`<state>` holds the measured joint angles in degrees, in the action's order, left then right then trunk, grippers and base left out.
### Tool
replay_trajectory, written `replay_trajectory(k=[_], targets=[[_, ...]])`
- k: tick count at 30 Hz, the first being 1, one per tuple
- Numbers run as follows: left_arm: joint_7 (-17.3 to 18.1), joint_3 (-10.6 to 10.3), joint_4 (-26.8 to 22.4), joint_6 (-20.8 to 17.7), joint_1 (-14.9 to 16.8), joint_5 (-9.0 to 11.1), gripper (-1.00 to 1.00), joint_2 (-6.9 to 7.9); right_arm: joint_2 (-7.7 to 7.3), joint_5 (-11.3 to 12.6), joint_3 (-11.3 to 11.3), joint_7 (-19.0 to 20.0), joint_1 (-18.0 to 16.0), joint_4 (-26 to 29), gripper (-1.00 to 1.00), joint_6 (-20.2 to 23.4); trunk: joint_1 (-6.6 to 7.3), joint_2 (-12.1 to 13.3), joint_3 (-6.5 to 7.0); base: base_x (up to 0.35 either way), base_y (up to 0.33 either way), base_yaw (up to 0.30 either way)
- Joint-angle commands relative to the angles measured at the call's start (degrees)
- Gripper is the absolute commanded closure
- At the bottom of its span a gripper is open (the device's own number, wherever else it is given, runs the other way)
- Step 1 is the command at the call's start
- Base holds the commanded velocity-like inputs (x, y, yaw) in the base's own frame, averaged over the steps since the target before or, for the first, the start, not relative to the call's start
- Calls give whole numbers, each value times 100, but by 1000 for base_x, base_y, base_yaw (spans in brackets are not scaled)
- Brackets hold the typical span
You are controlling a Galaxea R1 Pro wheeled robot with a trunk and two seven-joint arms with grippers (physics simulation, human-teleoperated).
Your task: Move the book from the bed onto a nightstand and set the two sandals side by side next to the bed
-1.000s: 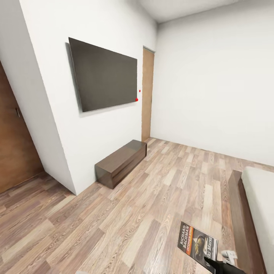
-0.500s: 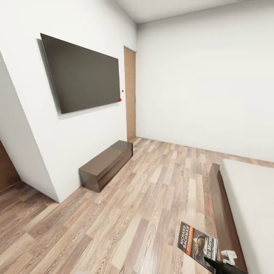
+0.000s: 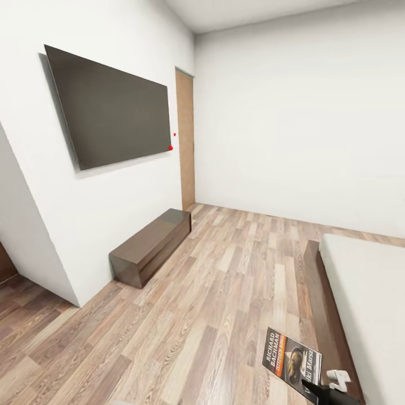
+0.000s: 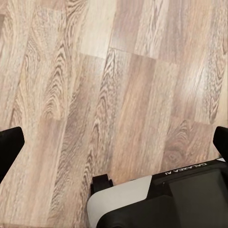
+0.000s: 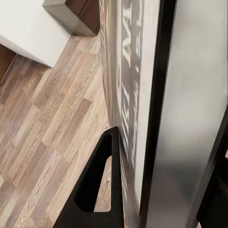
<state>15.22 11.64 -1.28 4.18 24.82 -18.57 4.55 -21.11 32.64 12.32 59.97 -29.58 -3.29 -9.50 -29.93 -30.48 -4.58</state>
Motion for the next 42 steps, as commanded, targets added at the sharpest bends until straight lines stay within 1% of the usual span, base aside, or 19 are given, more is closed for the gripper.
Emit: replay_trajectory(k=[1, 13, 16, 22, 42], targets=[[16, 49, 5, 21, 5, -59, -100, 2, 1, 41, 42, 23, -12, -23, 100, -43, -5, -10, -11, 250, 152, -1], [16, 49, 5, 21, 5, -59, -100, 2, 1, 41, 42, 23, -12, -23, 100, -43, -5, -10, -11, 259, 158, 0], [16, 49, 5, 21, 5, -59, -100, 2, 1, 41, 42, 23, -12, -23, 100, -43, -5, -10, -11, 261, 158, -109], [16, 49, 5, 26, 5, -59, -100, 2, 1, 41, 42, 32, -12, -23, 100, -43, -5, -10, -11, 202, 118, -258], [16, 49, 5, 22, 5, -60, -100, 2, 1, 41, 42, 25, -12, -23, 100, -43, -5, -10, -11, 4, 2, -281]])
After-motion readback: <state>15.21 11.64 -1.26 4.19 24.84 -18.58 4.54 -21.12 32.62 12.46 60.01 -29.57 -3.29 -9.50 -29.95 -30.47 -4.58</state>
